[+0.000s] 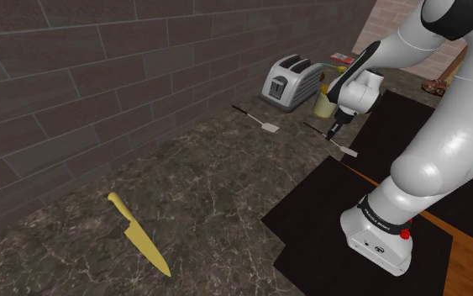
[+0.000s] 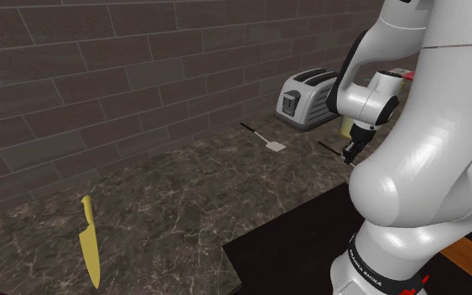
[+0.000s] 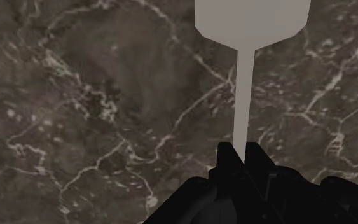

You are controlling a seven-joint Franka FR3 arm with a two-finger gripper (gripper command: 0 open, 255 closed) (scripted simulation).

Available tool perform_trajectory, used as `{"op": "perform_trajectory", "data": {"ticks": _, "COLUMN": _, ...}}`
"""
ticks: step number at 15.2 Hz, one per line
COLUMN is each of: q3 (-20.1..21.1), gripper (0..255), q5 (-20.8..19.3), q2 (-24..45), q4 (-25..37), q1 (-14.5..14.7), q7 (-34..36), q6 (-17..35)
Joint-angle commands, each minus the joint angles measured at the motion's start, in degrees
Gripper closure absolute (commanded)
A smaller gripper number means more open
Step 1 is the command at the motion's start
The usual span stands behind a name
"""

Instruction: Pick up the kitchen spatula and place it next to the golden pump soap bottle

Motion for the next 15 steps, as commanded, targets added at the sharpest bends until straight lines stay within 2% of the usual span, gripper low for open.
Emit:
{"op": "perform_trajectory", "data": {"ticks": 1, "q3": 0.0, "gripper": 255, "q5": 0.0, "q2": 0.0, "q4": 0.0, "q1": 0.0, "q7": 0.0, "q6": 0.0}}
{"op": "perform_trajectory", "data": {"ticks": 2, "q3": 0.0, "gripper": 0, "q5": 0.0, "q2": 0.0, "q4": 0.0, "q1": 0.0, "q7": 0.0, "q6": 0.0}}
{"op": "perform_trajectory", "data": {"ticks": 7, "q3": 0.0, "gripper": 0, "q5": 0.0, "q2": 0.0, "q4": 0.0, "q1": 0.0, "q7": 0.0, "q6": 0.0}}
{"op": "perform_trajectory", "data": {"ticks": 10, "q3": -6.43, "gripper": 0, "q5": -10.77, "q2": -7.37, "q4": -1.5, "q1": 4.15, "q7": 7.85, "q6": -4.56}}
{"op": "perform_trajectory", "data": {"ticks": 11, "q3": -7.59, "gripper": 0, "q5": -13.75, "q2": -9.38, "q4": -1.71, "q1": 4.73, "q7": 9.99, "q6": -5.89}}
{"op": "perform_trajectory", "data": {"ticks": 15, "q3": -7.35, "gripper": 0, "q5": -13.81, "q2": -9.4, "q4": -1.71, "q1": 4.48, "q7": 10.03, "q6": -5.88}}
